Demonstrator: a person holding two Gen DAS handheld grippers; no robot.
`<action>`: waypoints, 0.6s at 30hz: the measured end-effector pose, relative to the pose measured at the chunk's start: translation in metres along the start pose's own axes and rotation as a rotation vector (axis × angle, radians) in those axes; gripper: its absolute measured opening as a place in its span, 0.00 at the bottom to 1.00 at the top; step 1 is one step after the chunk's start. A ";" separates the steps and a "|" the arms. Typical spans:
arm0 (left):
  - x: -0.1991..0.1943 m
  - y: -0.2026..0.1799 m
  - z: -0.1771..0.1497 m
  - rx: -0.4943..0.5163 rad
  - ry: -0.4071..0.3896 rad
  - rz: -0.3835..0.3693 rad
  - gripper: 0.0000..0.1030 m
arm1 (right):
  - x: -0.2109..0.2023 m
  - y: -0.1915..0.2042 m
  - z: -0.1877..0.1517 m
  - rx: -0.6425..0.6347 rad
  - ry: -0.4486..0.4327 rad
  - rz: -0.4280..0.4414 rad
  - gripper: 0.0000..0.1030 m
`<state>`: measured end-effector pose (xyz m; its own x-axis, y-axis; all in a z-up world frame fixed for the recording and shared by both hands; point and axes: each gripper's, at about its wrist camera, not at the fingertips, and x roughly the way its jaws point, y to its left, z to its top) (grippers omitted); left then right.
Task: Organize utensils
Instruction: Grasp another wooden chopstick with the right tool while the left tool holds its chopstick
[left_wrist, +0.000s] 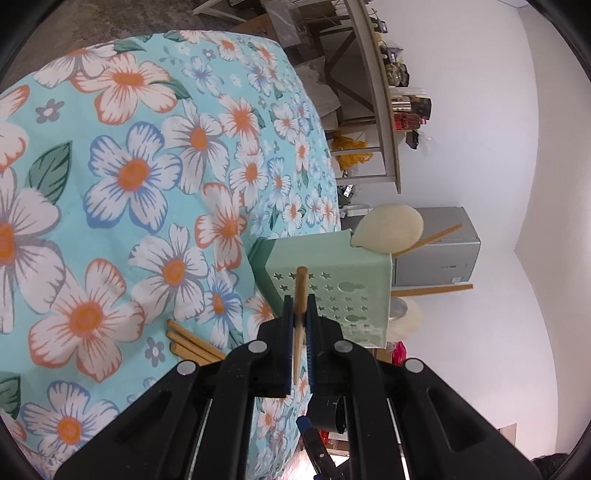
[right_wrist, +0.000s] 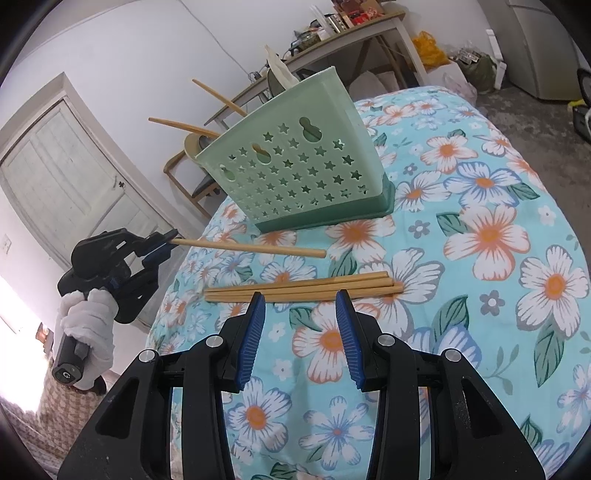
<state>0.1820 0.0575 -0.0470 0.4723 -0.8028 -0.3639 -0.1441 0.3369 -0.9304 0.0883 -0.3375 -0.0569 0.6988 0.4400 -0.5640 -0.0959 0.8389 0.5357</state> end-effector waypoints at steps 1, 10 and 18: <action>-0.001 0.000 -0.001 0.005 0.003 -0.003 0.05 | 0.000 0.000 0.000 -0.001 -0.001 -0.002 0.38; -0.020 -0.011 -0.002 0.105 0.012 -0.051 0.05 | -0.010 0.001 0.002 -0.019 -0.022 -0.044 0.38; -0.031 -0.028 -0.005 0.290 0.062 -0.040 0.05 | -0.025 -0.004 0.013 -0.094 -0.058 -0.132 0.38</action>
<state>0.1669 0.0708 -0.0097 0.4171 -0.8439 -0.3375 0.1326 0.4239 -0.8960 0.0805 -0.3556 -0.0370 0.7489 0.3075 -0.5870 -0.0646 0.9155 0.3971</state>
